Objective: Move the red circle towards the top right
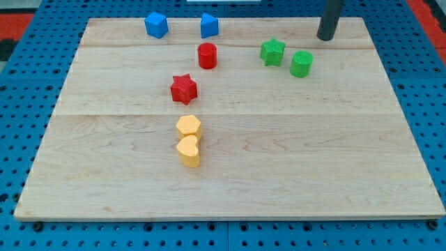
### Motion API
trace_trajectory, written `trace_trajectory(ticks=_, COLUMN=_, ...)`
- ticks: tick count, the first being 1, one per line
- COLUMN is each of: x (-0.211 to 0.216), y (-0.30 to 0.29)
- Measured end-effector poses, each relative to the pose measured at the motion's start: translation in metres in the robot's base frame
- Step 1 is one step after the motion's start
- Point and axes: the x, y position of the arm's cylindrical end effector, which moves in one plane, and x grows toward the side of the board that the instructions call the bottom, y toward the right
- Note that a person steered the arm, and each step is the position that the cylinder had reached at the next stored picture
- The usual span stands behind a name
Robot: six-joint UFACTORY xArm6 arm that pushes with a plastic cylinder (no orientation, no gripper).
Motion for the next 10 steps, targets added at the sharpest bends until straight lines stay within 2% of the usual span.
trace_trajectory(ticks=2, x=-0.001, y=-0.01)
trace_trajectory(ticks=3, x=-0.002, y=-0.049)
trace_trajectory(ticks=4, x=0.008, y=-0.09)
trace_trajectory(ticks=6, x=0.029, y=-0.222)
trace_trajectory(ticks=7, x=0.048, y=-0.287)
trace_trajectory(ticks=8, x=0.076, y=-0.328)
trace_trajectory(ticks=9, x=0.101, y=-0.335)
trace_trajectory(ticks=10, x=0.086, y=-0.276)
